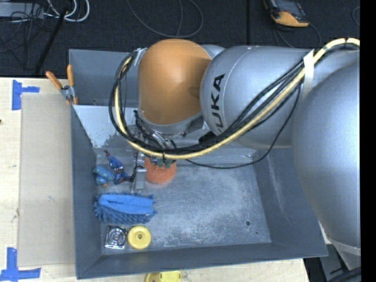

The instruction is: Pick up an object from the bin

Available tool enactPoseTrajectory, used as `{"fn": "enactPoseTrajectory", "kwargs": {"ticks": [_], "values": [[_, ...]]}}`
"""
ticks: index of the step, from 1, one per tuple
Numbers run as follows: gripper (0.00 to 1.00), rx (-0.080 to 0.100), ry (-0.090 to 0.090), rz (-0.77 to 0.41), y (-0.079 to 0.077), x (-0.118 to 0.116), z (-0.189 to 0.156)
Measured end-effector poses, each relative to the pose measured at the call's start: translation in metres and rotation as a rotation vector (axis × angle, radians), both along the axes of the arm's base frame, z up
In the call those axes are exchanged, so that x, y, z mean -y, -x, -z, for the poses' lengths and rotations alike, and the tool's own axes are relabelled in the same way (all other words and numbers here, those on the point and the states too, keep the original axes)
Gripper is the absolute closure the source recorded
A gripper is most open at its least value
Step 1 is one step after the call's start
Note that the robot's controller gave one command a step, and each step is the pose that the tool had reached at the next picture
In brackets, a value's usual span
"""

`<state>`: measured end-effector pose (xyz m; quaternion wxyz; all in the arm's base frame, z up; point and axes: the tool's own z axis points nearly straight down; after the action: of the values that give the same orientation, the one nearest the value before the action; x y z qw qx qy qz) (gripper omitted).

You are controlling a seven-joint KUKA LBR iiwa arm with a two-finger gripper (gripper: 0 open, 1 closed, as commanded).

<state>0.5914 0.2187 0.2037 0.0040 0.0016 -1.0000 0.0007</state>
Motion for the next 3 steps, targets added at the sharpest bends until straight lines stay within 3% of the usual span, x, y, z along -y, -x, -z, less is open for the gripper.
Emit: {"fn": "enactPoseTrajectory", "kwargs": {"ticks": [1, 2, 3], "values": [[0.00, 0.008, -0.001, 0.005, -0.002, 0.001, -0.005], [0.00, 0.009, -0.002, -0.049, 0.036, -0.015, 0.072], [0.00, 0.001, 0.001, -0.056, 0.072, -0.023, 0.074]]}}
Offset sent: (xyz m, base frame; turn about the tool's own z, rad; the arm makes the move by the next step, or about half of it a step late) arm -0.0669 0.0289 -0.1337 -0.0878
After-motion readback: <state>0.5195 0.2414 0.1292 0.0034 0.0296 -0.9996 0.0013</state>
